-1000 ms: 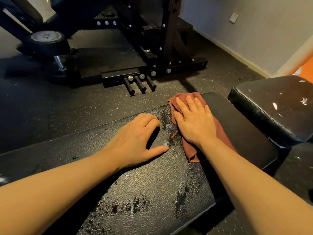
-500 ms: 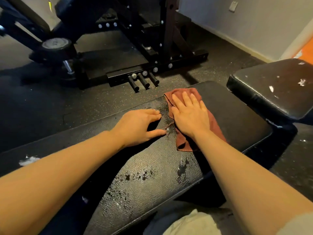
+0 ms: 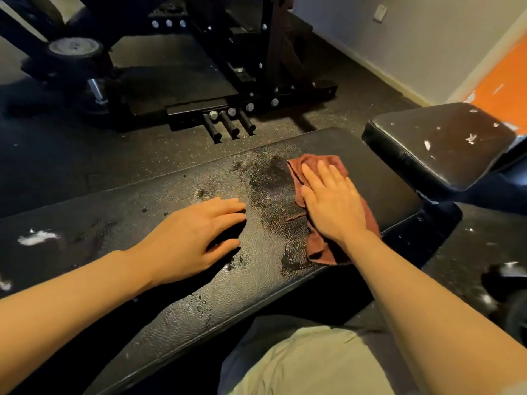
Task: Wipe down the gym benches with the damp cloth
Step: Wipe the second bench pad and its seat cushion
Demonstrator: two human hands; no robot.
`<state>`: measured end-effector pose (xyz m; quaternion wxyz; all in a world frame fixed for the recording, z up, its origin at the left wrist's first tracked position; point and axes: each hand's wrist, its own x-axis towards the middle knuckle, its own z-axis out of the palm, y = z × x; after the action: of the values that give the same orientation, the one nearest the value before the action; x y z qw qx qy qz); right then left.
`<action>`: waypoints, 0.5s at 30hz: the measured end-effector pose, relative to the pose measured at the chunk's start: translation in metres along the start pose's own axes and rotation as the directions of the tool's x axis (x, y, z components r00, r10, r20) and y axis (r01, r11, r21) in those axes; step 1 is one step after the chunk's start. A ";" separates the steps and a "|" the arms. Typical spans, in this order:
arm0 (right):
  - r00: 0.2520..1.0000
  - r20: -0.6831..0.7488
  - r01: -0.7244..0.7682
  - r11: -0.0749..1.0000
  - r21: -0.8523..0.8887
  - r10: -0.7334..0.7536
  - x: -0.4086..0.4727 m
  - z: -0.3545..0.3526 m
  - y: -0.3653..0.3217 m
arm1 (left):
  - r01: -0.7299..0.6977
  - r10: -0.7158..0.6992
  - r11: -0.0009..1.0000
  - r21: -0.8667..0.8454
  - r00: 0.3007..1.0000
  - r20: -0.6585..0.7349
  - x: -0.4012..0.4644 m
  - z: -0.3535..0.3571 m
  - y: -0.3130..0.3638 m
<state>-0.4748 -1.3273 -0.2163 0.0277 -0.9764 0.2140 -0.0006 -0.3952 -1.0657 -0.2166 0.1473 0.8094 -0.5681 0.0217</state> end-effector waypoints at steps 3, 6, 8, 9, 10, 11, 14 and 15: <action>0.997 -0.009 -0.073 0.997 0.002 0.073 -0.005 0.002 -0.013 | 0.004 -0.004 1.000 0.000 0.999 0.037 -0.009 0.002 0.007; 0.998 -0.047 -0.037 0.999 0.011 0.038 -0.021 0.006 -0.041 | 0.012 -0.014 0.999 0.032 0.998 0.054 -0.015 0.005 0.014; 0.997 -0.053 0.049 0.999 0.015 -0.048 -0.033 0.009 -0.049 | 0.021 -0.025 0.999 0.048 0.997 0.071 -0.017 0.006 0.017; 0.995 -0.054 0.087 0.996 0.020 -0.086 -0.036 0.010 -0.048 | 0.024 -0.028 0.998 0.052 0.997 0.079 -0.017 0.005 0.017; 0.992 -0.056 0.115 0.993 0.033 -0.113 -0.037 0.009 -0.044 | 0.025 -0.029 0.998 0.052 0.996 0.086 -0.017 0.005 0.017; 0.990 -0.059 0.131 0.990 0.049 -0.128 -0.036 0.009 -0.038 | 0.026 -0.031 0.999 0.048 0.995 0.092 -0.017 0.004 0.017; 0.994 -0.066 0.095 0.994 0.061 -0.091 -0.030 0.007 -0.019 | 0.024 -0.027 0.999 0.037 0.995 0.094 -0.019 0.006 0.015; 0.996 -0.074 0.058 0.996 0.063 -0.054 -0.029 0.006 -0.016 | 0.021 -0.025 0.999 0.039 0.995 0.095 -0.019 0.007 0.016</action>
<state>-0.4945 -1.3004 -0.2211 0.0515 -0.9800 0.1872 -0.0438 -0.4178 -1.0550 -0.2233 0.1047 0.8185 -0.5648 -0.0080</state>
